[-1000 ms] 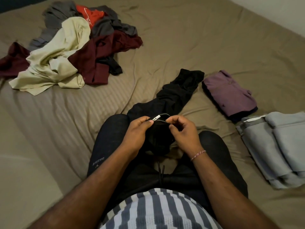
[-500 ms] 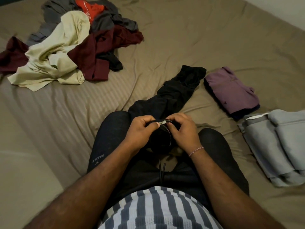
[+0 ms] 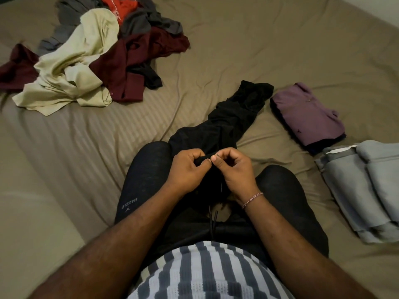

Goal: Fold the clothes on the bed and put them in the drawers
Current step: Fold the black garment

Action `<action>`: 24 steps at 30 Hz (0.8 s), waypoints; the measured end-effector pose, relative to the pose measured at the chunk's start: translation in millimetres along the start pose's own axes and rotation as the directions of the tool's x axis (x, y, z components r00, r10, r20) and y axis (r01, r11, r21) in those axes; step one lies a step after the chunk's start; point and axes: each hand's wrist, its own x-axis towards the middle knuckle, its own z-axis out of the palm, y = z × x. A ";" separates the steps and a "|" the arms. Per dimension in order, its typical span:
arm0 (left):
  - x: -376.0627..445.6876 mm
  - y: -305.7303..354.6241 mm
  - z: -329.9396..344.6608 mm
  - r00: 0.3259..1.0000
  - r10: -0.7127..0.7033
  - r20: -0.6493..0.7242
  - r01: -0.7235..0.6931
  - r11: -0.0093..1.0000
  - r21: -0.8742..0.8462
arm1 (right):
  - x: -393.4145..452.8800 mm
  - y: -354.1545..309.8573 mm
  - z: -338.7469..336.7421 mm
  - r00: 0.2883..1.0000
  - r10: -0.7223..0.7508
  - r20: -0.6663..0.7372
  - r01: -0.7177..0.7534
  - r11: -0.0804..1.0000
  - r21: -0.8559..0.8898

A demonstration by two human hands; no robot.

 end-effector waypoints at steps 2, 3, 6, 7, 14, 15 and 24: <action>-3.4 3.3 5.5 0.999 0.012 -0.036 -0.010 0.998 0.065 | -1.1 0.3 3.3 0.996 0.053 -0.066 -0.055 0.998 -0.025; -6.1 4.8 9.2 0.998 0.019 -0.062 -0.014 0.996 0.083 | -1.9 0.7 5.4 0.989 0.100 -0.105 -0.099 0.995 0.018; -11.9 7.3 16.9 0.992 0.019 -0.122 -0.012 0.998 0.059 | -3.9 0.6 8.9 0.965 0.195 -0.173 -0.173 0.975 0.138; -12.2 7.4 16.9 0.992 0.026 -0.120 -0.018 0.998 0.064 | -3.9 0.5 8.4 0.966 0.181 -0.184 -0.162 0.980 0.111; -17.9 6.5 18.2 0.986 0.165 -0.021 -0.158 0.966 0.205 | -4.4 9.3 -0.5 0.982 -0.045 -0.185 0.020 0.990 -0.137; -18.6 6.2 20.0 0.986 0.166 -0.004 -0.161 0.964 0.209 | -4.6 13.1 -3.0 0.980 0.000 -0.201 -0.022 0.994 -0.107; -13.7 4.9 15.8 1.000 0.000 -0.002 0.000 0.999 0.048 | -1.8 18.9 -15.4 1.000 -0.003 -0.014 0.003 1.000 0.021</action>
